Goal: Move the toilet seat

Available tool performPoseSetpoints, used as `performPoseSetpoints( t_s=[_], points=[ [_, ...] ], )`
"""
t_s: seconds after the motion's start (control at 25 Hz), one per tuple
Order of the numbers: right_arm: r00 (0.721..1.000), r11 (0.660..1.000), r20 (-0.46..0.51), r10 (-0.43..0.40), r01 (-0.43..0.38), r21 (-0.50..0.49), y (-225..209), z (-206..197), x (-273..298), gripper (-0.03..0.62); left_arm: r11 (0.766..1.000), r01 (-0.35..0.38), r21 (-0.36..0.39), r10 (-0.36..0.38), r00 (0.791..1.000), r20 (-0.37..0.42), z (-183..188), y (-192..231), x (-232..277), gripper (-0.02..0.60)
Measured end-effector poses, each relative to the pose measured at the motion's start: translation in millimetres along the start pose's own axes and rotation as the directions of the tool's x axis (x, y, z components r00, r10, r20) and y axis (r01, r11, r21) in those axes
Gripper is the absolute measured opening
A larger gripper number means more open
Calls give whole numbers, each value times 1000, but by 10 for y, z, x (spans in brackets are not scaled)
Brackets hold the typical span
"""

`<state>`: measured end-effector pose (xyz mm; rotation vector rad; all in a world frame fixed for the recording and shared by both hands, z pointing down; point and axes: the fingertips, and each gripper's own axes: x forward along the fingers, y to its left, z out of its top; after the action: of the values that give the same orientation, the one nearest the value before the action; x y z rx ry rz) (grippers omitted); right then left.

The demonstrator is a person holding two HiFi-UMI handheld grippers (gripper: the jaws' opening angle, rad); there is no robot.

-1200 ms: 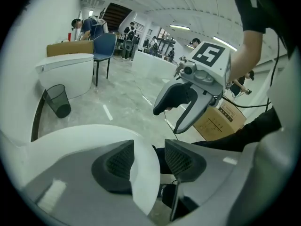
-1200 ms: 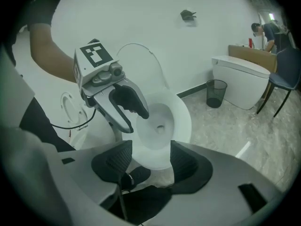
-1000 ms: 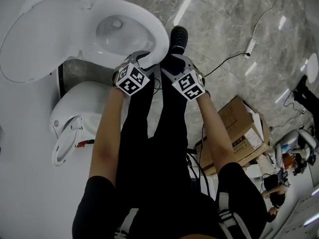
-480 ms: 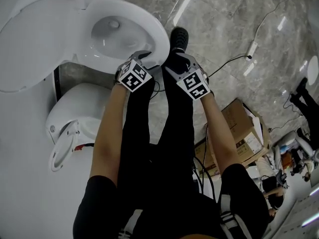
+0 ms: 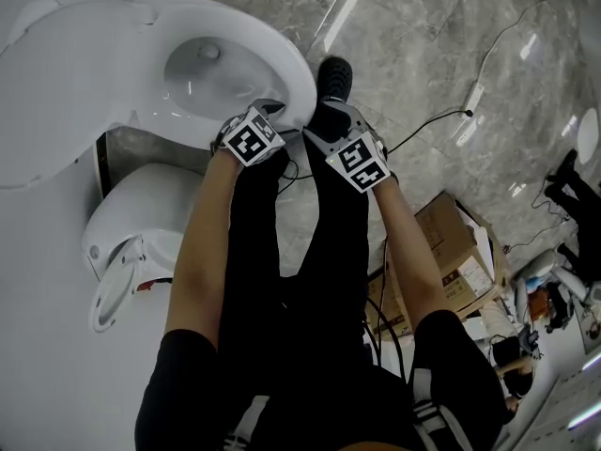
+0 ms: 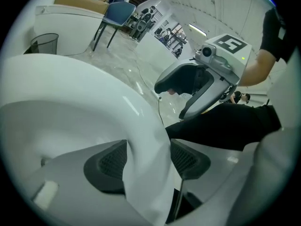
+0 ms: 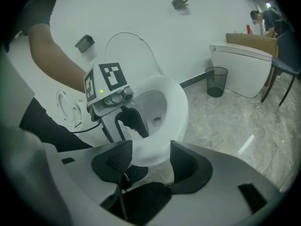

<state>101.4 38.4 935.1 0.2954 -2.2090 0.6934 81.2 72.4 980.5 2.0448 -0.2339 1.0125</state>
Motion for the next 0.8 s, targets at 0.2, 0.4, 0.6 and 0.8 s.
performPoseSetpoints(
  t_s=[0.2, 0.4, 0.6, 0.8],
  points=[
    [1000, 1000, -13, 2, -1, 5, -69, -70, 46, 252, 998, 52, -36, -52, 999, 0, -21, 24, 59, 284],
    [1000, 1000, -22, 1, -1, 16, -105, -111, 71, 250, 996, 71, -51, -71, 997, 3, -33, 1, 125, 303],
    [999, 1000, -47, 8, -7, 21, -53, -210, 53, 249, 999, 35, -42, -35, 999, -2, -61, 4, 148, 314],
    [998, 998, -61, 20, -16, 56, -32, -272, 41, 249, 997, 48, -57, -48, 999, 3, -35, 4, 116, 301]
  ],
)
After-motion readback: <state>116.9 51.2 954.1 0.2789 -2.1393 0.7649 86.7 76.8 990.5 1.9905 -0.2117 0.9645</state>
